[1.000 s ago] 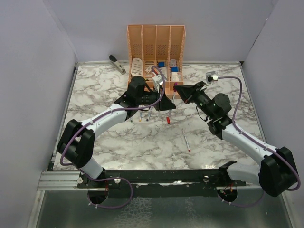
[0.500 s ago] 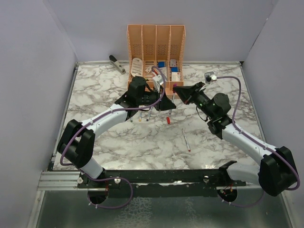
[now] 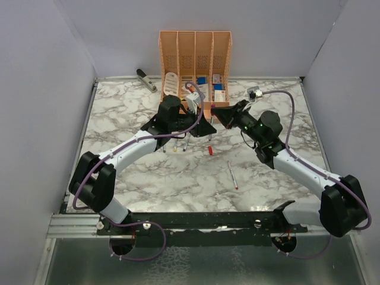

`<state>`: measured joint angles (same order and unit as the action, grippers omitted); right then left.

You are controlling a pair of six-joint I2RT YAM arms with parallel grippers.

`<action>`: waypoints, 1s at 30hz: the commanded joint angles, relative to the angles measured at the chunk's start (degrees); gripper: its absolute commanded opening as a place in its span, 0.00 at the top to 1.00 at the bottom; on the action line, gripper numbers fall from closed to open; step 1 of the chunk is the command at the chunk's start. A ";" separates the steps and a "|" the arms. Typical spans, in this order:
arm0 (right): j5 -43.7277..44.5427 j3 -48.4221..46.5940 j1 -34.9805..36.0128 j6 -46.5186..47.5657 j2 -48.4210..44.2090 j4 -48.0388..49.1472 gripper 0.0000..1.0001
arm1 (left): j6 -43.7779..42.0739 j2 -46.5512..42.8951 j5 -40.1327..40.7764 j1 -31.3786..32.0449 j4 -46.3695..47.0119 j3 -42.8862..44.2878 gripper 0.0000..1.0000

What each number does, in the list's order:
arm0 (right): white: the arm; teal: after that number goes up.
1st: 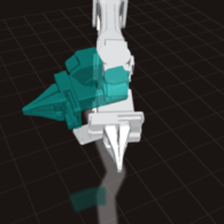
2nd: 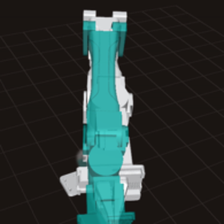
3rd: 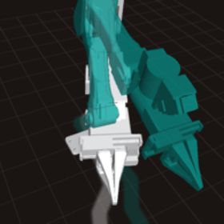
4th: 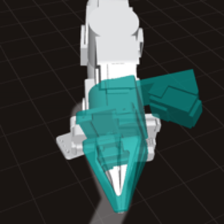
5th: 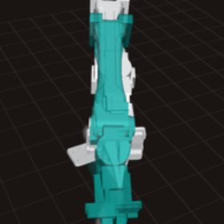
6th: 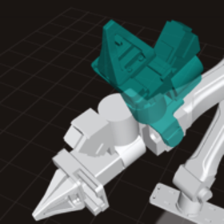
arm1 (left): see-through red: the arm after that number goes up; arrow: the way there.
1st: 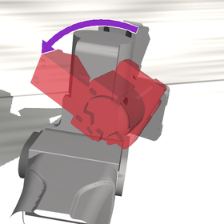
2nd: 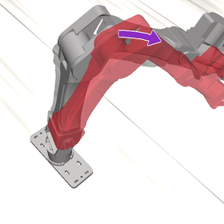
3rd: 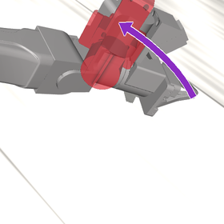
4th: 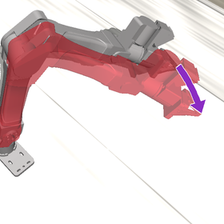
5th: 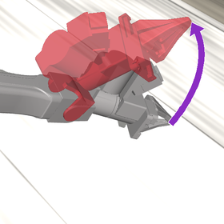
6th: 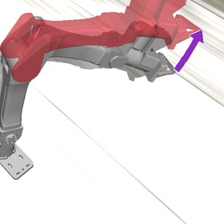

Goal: Insert the pens into the pen caps

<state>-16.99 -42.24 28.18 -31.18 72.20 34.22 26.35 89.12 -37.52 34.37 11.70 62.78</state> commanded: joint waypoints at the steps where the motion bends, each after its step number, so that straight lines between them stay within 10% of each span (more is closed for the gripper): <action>1: -6.75 -0.72 7.05 4.51 3.19 -19.04 0.99 | 1.46 -5.09 10.27 -3.37 13.35 1.90 1.00; 19: 10.12 -8.11 11.28 3.73 8.13 -22.25 0.99 | 6.09 -5.39 2.47 -5.98 14.59 -4.88 1.00; 30: 17.86 -15.67 11.25 3.54 12.53 -27.96 0.99 | 4.14 -10.61 8.01 -6.07 9.74 -12.27 0.45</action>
<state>-1.67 -56.14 39.31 -26.92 82.96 12.49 32.14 81.71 -34.15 28.42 19.49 50.37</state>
